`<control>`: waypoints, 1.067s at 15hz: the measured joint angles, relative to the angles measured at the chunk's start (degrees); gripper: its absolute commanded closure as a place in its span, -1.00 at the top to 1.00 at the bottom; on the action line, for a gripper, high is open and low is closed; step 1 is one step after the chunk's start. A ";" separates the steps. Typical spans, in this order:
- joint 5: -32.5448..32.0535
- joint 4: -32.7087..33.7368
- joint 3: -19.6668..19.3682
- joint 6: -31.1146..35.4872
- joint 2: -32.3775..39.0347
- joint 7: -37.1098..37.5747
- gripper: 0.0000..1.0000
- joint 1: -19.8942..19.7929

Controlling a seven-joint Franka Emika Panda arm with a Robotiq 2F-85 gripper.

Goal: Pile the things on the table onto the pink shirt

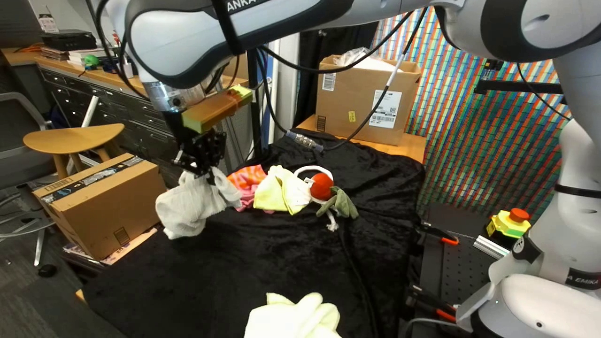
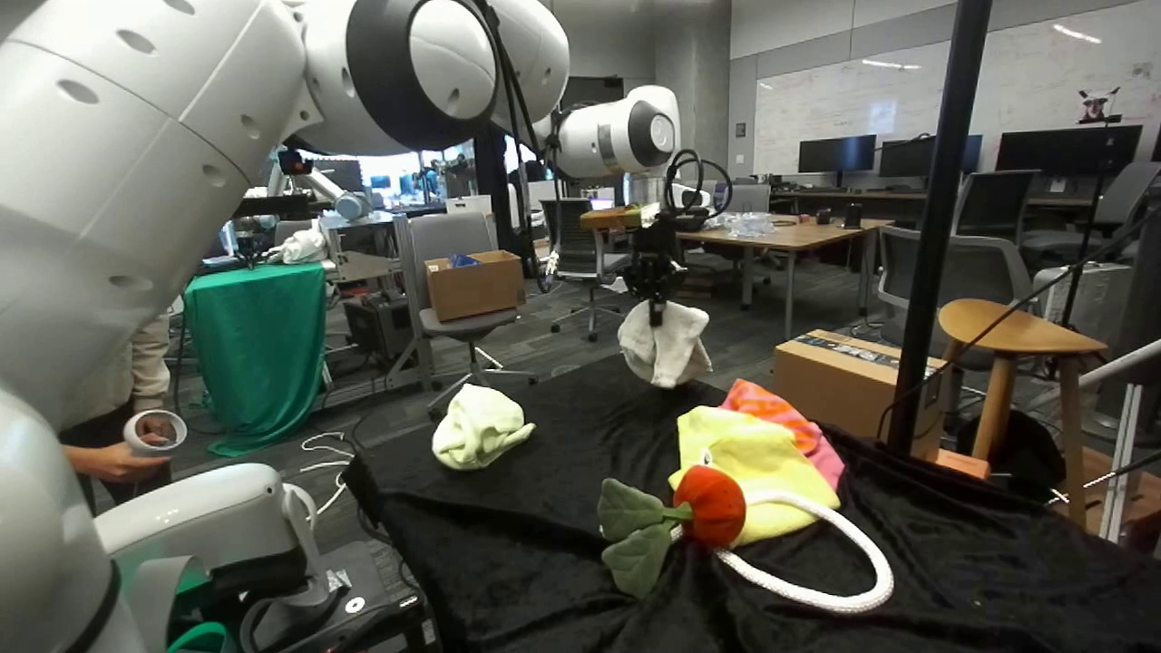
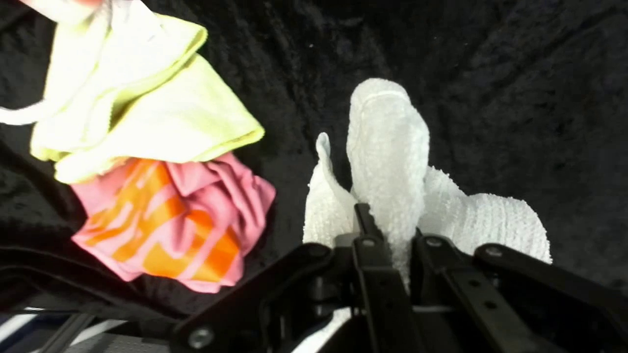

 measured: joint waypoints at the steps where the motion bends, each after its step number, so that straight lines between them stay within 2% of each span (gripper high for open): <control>1: 0.15 -1.52 -0.64 0.05 -1.13 0.75 -0.81 -0.91; 7: 4.00 -13.17 -2.29 1.14 -9.24 4.36 -0.81 -7.20; 13: 9.50 -27.89 -3.86 5.60 -21.57 6.21 -0.81 -13.08; 16: 9.72 -35.12 -4.55 6.71 -27.01 6.65 -0.81 -14.89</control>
